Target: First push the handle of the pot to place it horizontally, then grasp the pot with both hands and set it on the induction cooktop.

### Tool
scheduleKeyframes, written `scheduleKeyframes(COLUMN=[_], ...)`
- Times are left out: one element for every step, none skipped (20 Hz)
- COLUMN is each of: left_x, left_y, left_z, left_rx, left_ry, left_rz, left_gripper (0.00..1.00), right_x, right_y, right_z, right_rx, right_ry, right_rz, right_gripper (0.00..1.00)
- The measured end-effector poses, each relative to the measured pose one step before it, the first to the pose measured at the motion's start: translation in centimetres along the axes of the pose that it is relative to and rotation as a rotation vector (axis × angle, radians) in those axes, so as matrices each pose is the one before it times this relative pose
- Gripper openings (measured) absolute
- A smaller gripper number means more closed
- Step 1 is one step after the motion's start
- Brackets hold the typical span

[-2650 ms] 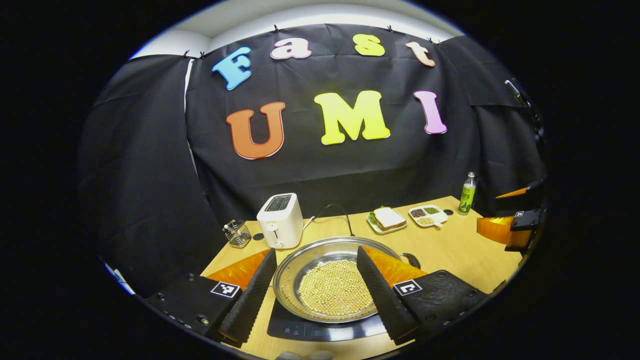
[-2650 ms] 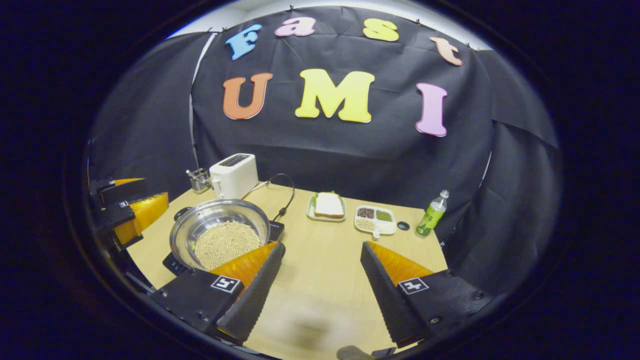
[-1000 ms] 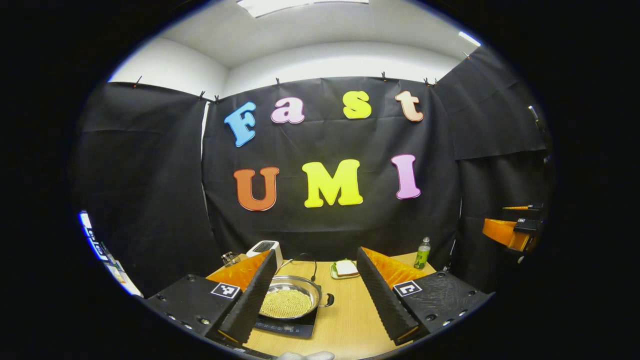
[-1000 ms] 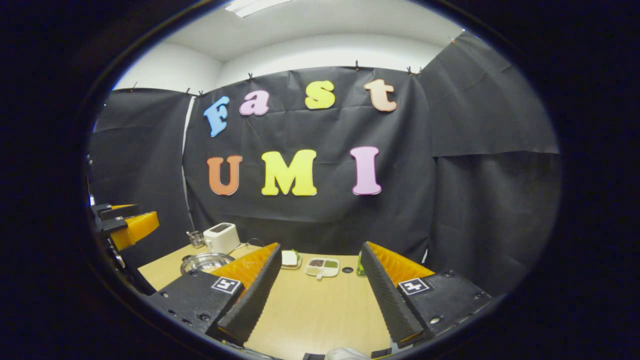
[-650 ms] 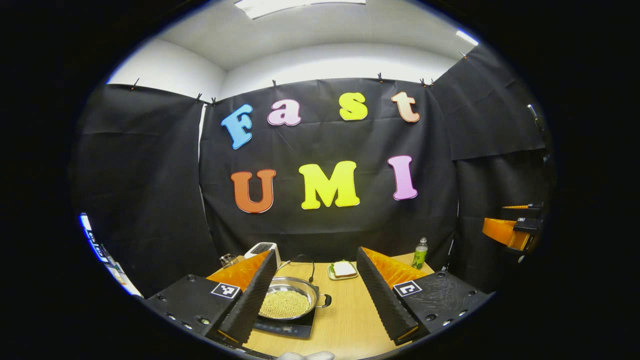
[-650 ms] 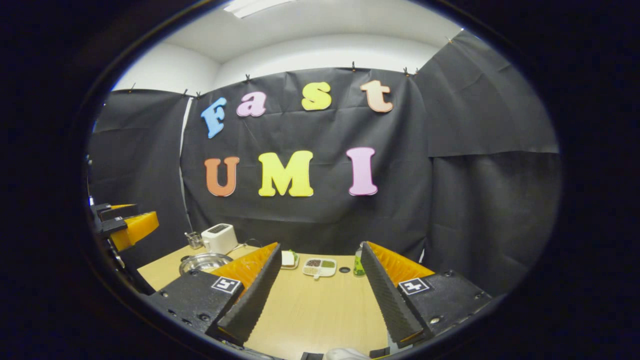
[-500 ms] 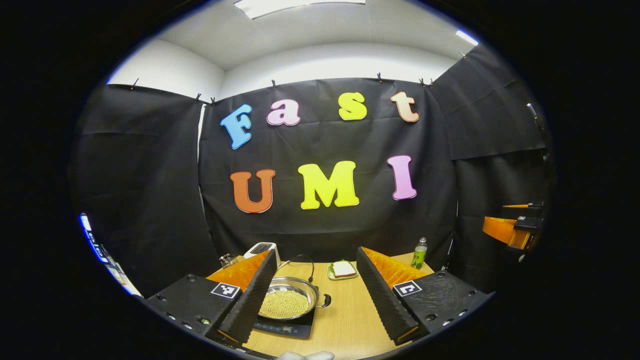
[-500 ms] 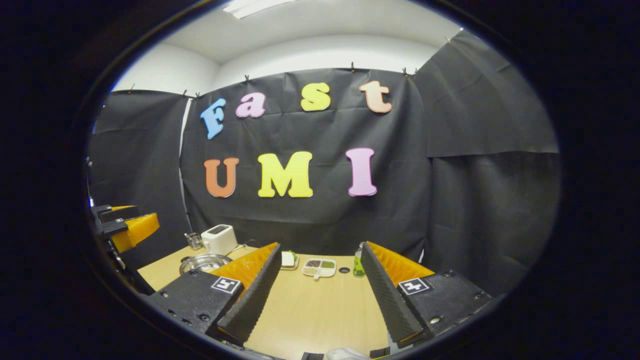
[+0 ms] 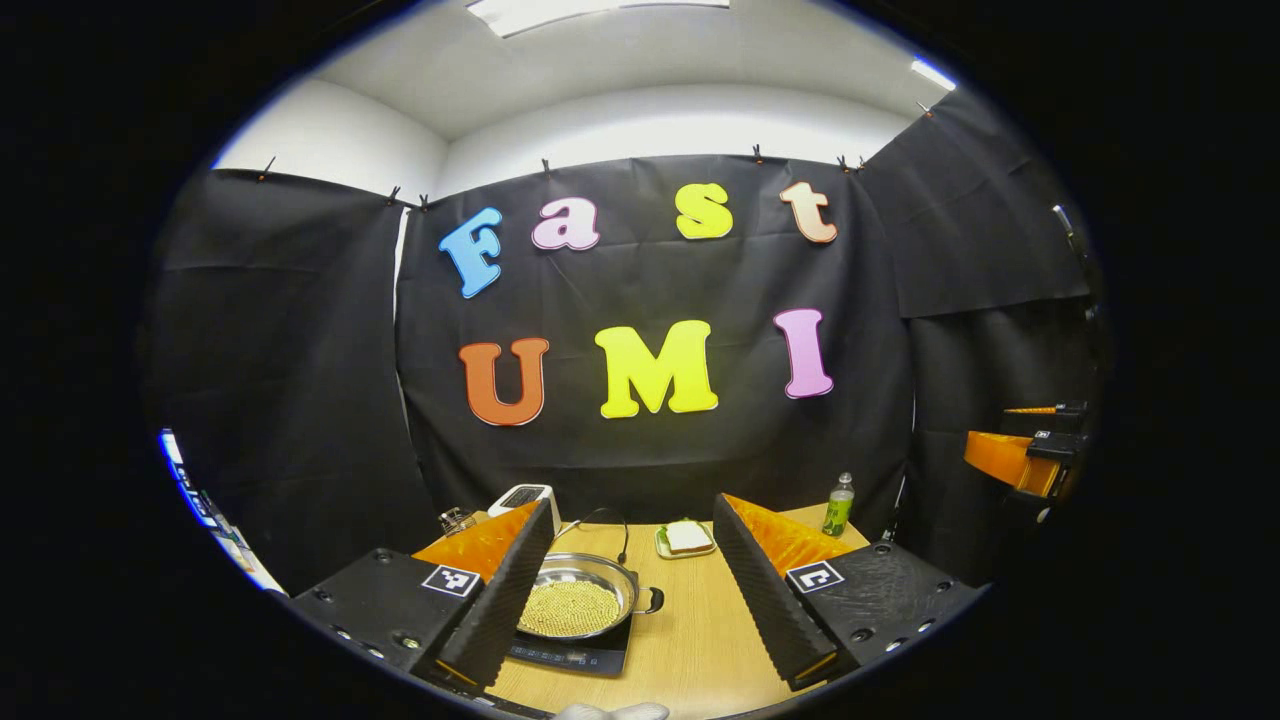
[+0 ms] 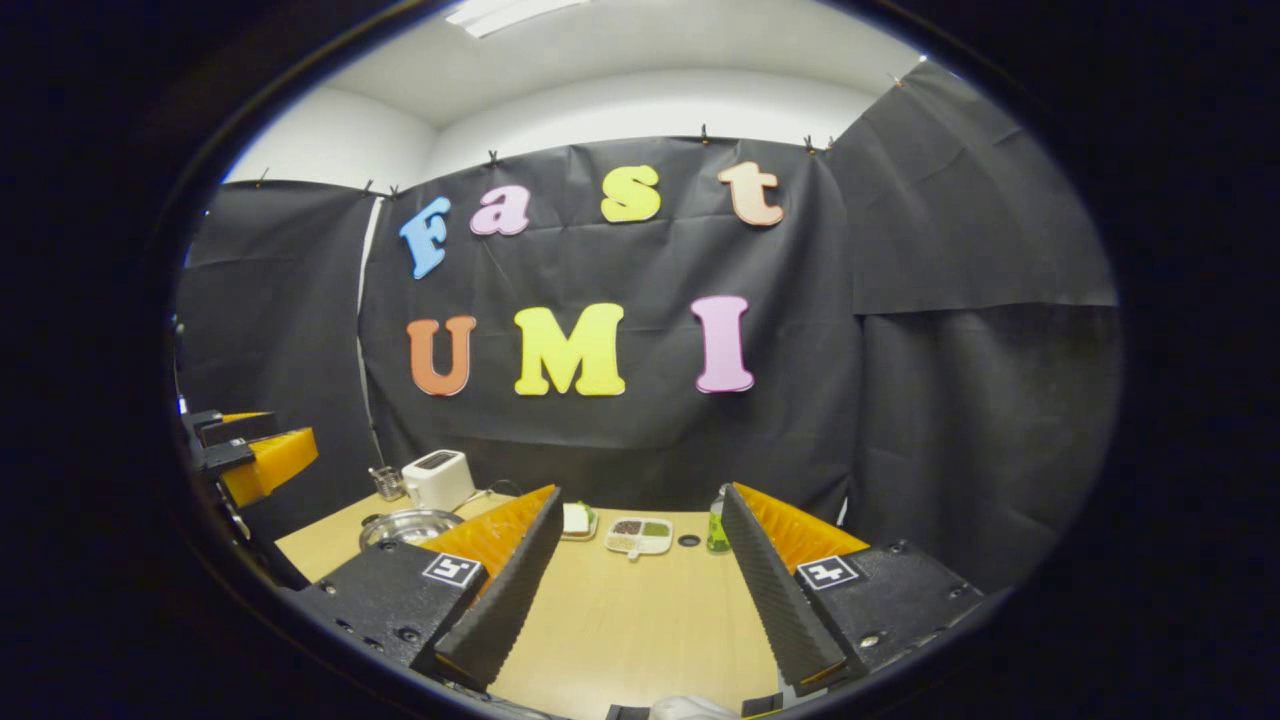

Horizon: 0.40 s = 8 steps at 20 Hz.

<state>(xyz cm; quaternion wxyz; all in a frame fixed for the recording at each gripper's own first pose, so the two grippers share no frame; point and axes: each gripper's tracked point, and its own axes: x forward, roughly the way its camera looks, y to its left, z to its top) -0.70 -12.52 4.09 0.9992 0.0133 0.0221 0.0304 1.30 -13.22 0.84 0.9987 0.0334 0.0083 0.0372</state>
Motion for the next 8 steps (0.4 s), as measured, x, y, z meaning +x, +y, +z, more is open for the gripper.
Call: scheduleKeyframes(left_x=[-0.01,0.077,-0.03,-0.047,0.006,0.071,0.038,0.05], left_y=[-0.113,-0.1,-0.079,-0.103,-0.08,-0.043,-0.05,-0.082], left_z=[0.055,0.003,0.043,-0.045,0.035,0.002,-0.035,-0.033], left_rx=[0.0026,0.00201,-0.00022,0.00088,0.0017,0.00189,0.00206,0.0014], left_ry=[-0.00168,0.00014,0.00003,0.00012,-0.00062,0.0013,0.00018,-0.00138], left_rz=[-0.00355,-0.00104,-0.00216,-0.00213,-0.00182,-0.00002,-0.00076,-0.00028], left_gripper=[0.95,0.95,0.95,0.95,0.95,0.95,0.95,0.95], right_x=[-0.117,0.019,0.045,-0.096,0.032,-0.125,-0.023,0.037], right_y=[-0.132,-0.058,-0.155,0.007,-0.125,0.007,-0.045,-0.048], right_z=[0.077,-0.044,-0.034,-0.048,-0.04,-0.074,-0.058,-0.005], right_rx=[0.00212,0.00158,-0.00094,-0.00223,0.00252,0.00217,0.0039,0.00293], right_ry=[-0.0017,-0.00144,-0.00068,0.00008,-0.00024,0.00146,0.00215,-0.00156], right_rz=[-0.00145,-0.00241,-0.00195,-0.00211,-0.00183,0.00019,0.0005,0.00105], right_gripper=[1.0,1.0,1.0,1.0,1.0,1.0,1.0,1.0])
